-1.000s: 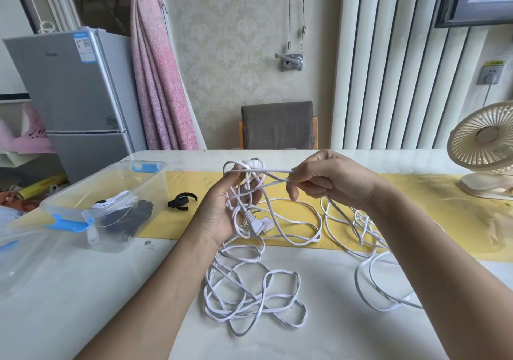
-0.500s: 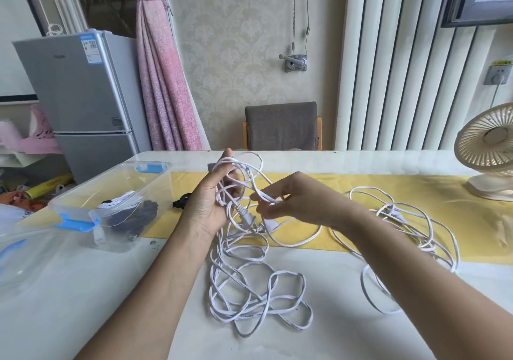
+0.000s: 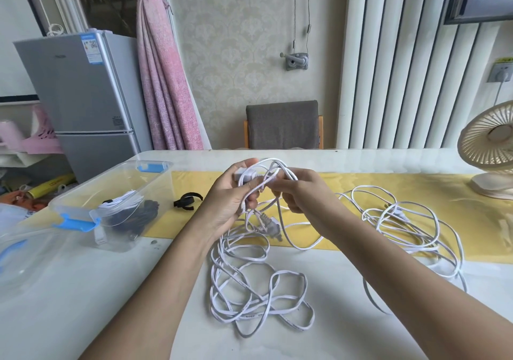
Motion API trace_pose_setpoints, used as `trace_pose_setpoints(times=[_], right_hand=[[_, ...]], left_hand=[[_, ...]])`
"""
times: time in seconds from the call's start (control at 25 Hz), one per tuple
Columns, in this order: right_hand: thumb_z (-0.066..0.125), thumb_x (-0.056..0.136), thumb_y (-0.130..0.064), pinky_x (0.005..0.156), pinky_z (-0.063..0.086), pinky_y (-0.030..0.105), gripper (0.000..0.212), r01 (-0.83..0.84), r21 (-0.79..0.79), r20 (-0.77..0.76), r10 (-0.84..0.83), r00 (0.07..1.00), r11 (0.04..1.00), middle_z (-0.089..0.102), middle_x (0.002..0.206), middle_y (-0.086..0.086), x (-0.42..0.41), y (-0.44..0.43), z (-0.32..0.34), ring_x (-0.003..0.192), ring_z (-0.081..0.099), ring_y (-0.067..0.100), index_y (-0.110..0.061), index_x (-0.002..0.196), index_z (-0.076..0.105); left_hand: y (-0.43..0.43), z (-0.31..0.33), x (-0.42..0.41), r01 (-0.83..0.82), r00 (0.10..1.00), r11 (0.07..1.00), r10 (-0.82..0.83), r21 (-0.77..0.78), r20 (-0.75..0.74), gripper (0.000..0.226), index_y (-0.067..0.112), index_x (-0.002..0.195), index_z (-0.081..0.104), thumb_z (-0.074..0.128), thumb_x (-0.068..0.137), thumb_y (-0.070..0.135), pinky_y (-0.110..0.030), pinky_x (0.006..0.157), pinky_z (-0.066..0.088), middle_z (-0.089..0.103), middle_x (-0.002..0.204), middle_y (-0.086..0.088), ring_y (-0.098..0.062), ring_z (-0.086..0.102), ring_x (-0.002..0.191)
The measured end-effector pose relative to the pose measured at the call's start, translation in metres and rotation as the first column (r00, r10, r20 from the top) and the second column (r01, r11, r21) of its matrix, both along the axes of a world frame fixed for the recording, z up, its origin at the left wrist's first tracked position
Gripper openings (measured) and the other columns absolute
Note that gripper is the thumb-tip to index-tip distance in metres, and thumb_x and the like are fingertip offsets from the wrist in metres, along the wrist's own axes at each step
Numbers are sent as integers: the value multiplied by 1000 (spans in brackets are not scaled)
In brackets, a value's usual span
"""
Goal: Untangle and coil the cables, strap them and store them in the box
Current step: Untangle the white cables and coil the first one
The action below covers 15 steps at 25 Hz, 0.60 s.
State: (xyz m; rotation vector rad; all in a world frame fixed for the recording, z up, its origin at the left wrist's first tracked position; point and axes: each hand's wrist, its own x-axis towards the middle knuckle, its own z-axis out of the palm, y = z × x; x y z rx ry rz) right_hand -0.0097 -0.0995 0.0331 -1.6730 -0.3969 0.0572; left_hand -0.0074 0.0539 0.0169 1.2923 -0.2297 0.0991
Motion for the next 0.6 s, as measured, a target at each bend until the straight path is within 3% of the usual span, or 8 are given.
trace_pose_setpoints(times=[0.08, 0.16, 0.24, 0.28, 0.4, 0.48, 0.6], right_hand=[[58, 87, -14, 41, 20, 18, 25, 16, 12, -8, -16, 1000, 1000, 38, 46, -10, -2, 1, 0, 40, 26, 6, -14, 63, 62], [60, 87, -19, 39, 22, 16, 28, 89, -66, 13, -88, 996, 994, 38, 46, -10, -1, 0, -1, 38, 27, 5, -15, 59, 62], [59, 89, -22, 40, 23, 15, 31, 122, -140, 47, -116, 992, 983, 41, 49, -5, 3, -2, -3, 39, 28, 6, -12, 59, 56], [59, 90, -24, 41, 24, 17, 30, 114, -159, 60, -106, 993, 981, 44, 50, -4, 6, -3, -3, 42, 30, 7, -12, 63, 55], [57, 92, -28, 44, 25, 20, 27, 31, -188, 47, -22, 999, 982, 58, 56, -2, 11, -10, 2, 46, 30, 11, -11, 71, 58], [57, 93, -25, 41, 22, 18, 25, -129, -219, 7, 134, 991, 967, 60, 56, -2, 12, -20, 8, 46, 26, 11, -9, 73, 58], [55, 94, -24, 41, 16, 19, 27, -397, -335, -94, 389, 916, 854, 62, 53, -8, 8, -41, 18, 43, 19, 8, -3, 79, 64]], left_hand=[[4, -2, 1, 87, 996, 996, -87, 23, -19, 58, 8, 125, 50, 70, 74, 27, -15, 40, 32, 50, 73, -3, -6, 39, 49], [4, -4, -1, 104, 994, 978, -110, 181, 21, 71, 10, 124, 51, 82, 65, 36, -16, 41, 32, 53, 74, 2, -6, 40, 49], [1, -4, -2, -50, 995, 931, 14, 363, 101, 53, 18, 115, 57, 82, 69, 21, -19, 41, 32, 58, 73, 6, -7, 38, 45], [0, -4, -1, -130, 988, 916, 87, 380, 128, 42, 20, 111, 59, 78, 74, 13, -19, 41, 30, 57, 73, 2, -7, 37, 45], [6, -4, 4, -152, 984, 959, 123, 239, 132, 23, 22, 103, 68, 62, 87, 6, -17, 41, 27, 49, 75, -9, -8, 32, 48], [5, -5, 5, -162, 981, 969, 137, 186, 137, 22, 21, 90, 73, 56, 90, 6, -16, 41, 27, 53, 75, -7, -6, 33, 47], [1, -6, 5, -245, 967, 957, 230, 155, 113, 29, 18, 74, 74, 54, 91, 7, -15, 40, 25, 65, 71, 0, -7, 30, 45]])
